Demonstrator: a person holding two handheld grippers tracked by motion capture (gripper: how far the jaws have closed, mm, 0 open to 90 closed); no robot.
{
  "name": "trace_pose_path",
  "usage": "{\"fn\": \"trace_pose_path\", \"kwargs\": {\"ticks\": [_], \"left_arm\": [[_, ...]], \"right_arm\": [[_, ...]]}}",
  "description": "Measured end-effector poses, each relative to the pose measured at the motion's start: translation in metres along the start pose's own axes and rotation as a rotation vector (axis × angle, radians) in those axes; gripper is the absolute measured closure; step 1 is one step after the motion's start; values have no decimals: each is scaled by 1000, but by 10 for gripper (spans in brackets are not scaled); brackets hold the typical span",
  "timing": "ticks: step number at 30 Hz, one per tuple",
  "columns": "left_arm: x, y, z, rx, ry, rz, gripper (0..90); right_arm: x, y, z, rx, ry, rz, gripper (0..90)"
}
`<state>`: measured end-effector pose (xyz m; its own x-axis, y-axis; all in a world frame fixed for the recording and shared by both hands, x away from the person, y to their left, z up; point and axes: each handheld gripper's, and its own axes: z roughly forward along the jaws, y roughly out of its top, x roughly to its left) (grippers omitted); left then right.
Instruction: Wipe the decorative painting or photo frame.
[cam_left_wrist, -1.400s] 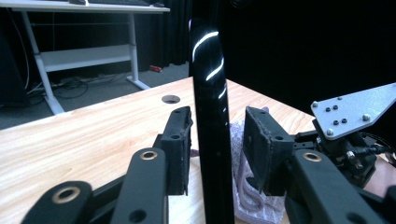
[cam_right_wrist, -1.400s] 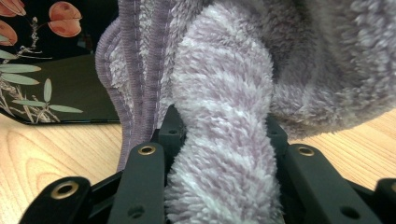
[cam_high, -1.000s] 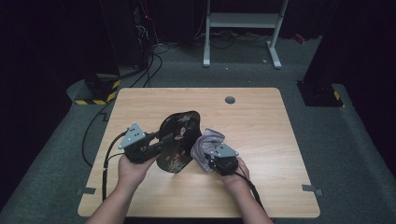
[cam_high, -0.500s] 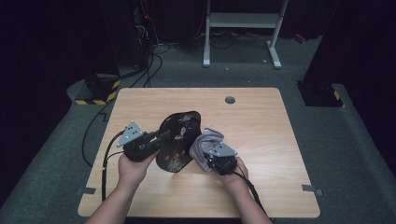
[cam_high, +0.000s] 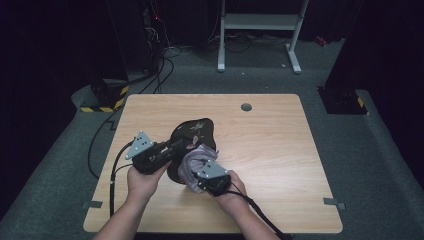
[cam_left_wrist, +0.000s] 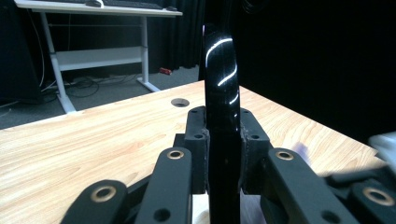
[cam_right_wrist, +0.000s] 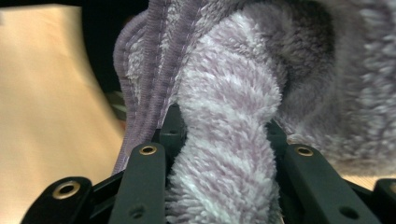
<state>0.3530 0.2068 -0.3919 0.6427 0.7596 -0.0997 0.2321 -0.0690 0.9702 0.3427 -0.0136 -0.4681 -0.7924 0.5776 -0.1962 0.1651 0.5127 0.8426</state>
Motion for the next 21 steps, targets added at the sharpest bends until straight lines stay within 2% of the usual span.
{"fn": "trace_pose_path", "kwargs": {"ticks": [5,7,9,11,14,21], "left_arm": [[1,0,0,0,1,-5,778],[2,0,0,1,1,-7,778],[3,0,0,0,-2,-13,777],[3,0,0,-1,-3,-13,777],[4,0,0,-1,-6,-14,778],[3,-1,0,-5,-10,-16,778]], "right_arm": [[32,16,-4,-43,75,-68,644],[38,20,-5,-46,82,-75,644],[37,21,-4,-45,82,-69,646],[31,20,-3,-40,74,-44,646],[14,19,-4,-47,43,9,646],[-36,9,-6,-52,-93,152,646]]}}
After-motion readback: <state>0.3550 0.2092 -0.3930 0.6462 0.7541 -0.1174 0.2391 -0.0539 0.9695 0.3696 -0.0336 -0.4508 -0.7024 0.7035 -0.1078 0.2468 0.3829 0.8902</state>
